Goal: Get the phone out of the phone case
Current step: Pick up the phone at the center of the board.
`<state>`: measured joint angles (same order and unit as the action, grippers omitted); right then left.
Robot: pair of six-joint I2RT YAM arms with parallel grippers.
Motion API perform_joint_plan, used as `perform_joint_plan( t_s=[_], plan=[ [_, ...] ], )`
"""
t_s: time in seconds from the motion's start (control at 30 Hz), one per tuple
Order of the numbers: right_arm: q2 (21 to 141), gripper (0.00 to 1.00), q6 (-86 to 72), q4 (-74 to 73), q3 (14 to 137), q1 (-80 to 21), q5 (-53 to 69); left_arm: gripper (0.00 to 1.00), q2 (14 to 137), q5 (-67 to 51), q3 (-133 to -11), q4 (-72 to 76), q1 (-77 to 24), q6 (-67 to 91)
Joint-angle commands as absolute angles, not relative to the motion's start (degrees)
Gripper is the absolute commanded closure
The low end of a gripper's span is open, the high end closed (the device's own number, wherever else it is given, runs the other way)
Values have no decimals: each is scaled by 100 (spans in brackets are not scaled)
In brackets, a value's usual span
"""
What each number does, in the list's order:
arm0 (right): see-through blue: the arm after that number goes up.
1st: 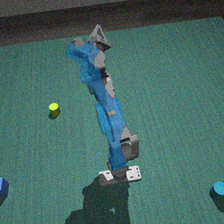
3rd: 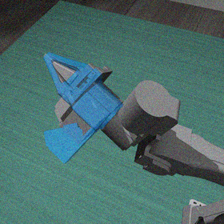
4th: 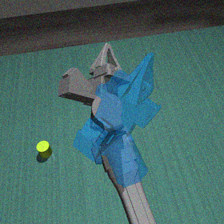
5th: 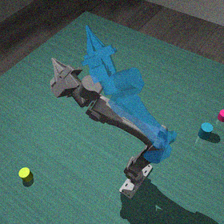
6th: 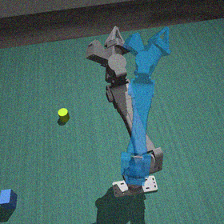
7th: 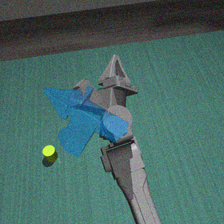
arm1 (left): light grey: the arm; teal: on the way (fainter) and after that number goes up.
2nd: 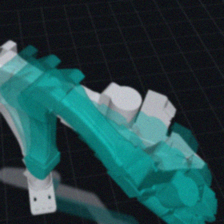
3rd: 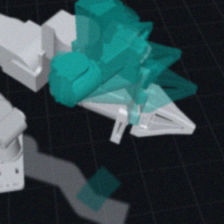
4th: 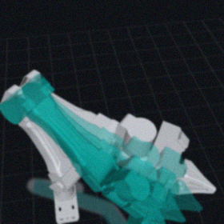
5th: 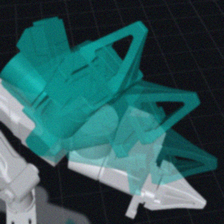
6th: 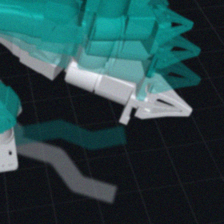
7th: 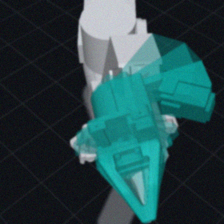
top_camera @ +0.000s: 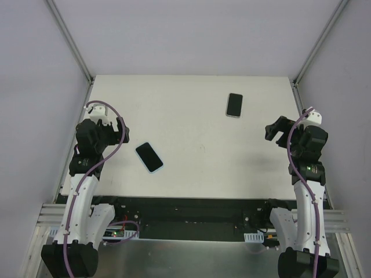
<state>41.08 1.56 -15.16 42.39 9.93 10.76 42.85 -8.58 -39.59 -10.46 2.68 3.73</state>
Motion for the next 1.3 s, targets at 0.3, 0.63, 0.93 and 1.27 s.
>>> perform_joint_plan(
  t_s=[0.3, 0.63, 0.93, 1.27],
  plan=[
    [4017, 1, 229, -1204, 4254, 1055, 1151, 0, 4228, -642, -4139, -1125, 404, 325],
    [3946, 1, 246, -1195, 4219, 1081, 1204, 0, 4087, -895, -4482, -1485, 501, 220],
    [3929, 1, 360, -1186, 4175, 1134, 1310, 0, 4201, -1950, -4851, -1827, 501, -499],
    [3806, 1, 475, -1160, 4113, 1143, 1591, 0, 4842, -2636, -5528, -3233, 492, -2338]
  ],
)
